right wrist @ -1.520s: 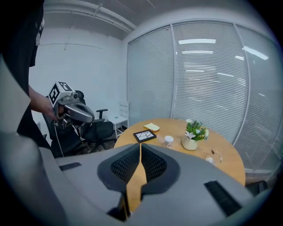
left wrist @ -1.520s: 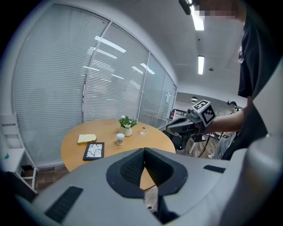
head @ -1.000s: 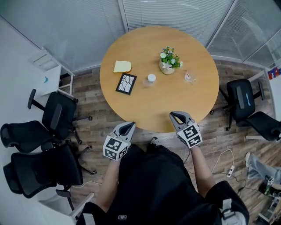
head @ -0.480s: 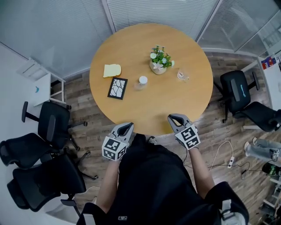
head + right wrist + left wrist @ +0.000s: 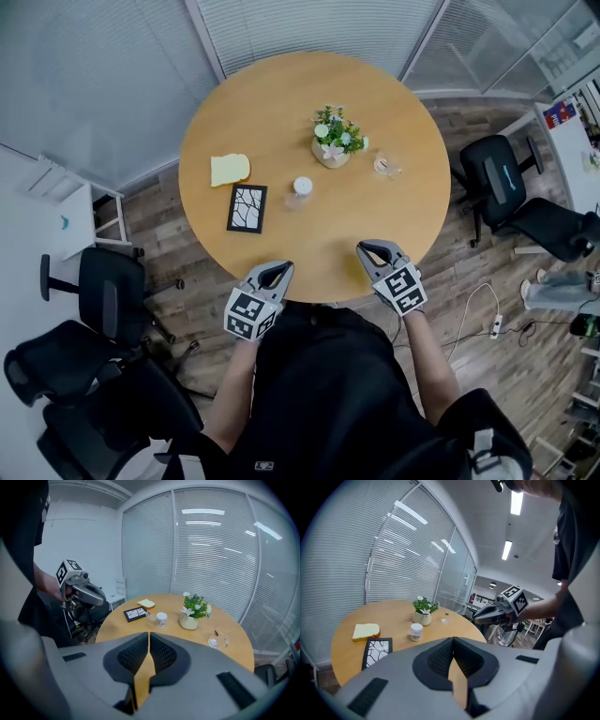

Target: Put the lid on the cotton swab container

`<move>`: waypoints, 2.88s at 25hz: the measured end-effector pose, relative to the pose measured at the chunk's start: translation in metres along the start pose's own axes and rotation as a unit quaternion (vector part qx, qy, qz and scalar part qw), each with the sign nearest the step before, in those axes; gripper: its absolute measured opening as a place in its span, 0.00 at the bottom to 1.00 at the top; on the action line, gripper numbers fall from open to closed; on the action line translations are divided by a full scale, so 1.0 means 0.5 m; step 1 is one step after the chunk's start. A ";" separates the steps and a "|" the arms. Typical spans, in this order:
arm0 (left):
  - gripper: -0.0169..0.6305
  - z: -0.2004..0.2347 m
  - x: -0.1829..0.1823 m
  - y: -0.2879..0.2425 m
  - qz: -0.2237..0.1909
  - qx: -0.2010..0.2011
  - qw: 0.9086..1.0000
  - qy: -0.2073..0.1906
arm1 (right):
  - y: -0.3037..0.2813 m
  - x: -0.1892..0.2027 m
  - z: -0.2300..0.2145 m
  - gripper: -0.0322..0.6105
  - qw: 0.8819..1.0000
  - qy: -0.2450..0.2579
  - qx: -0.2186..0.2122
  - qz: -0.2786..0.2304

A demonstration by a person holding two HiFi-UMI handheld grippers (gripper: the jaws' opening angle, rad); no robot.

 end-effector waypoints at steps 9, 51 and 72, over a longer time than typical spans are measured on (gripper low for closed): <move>0.04 0.079 0.027 -0.017 0.010 0.033 0.999 -0.007 | -0.079 -0.009 0.020 0.06 0.999 0.032 -0.009 0.016; 0.04 0.184 0.047 -0.200 0.093 -0.057 0.993 0.046 | -0.494 -0.009 -0.136 0.44 0.972 0.127 -0.174 0.095; 0.04 0.187 0.082 -0.234 0.110 -0.045 0.991 0.057 | -0.554 -0.014 -0.123 0.42 0.978 0.106 -0.168 0.057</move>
Point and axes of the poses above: the fingertips, and each gripper's own axes: y backward along the fingers, z to its left, x out of its underside, the point moved 4 cm from there along y, backward along the fingers, and after that the axes turned 13 degrees about -y, right-handed, at the moved point
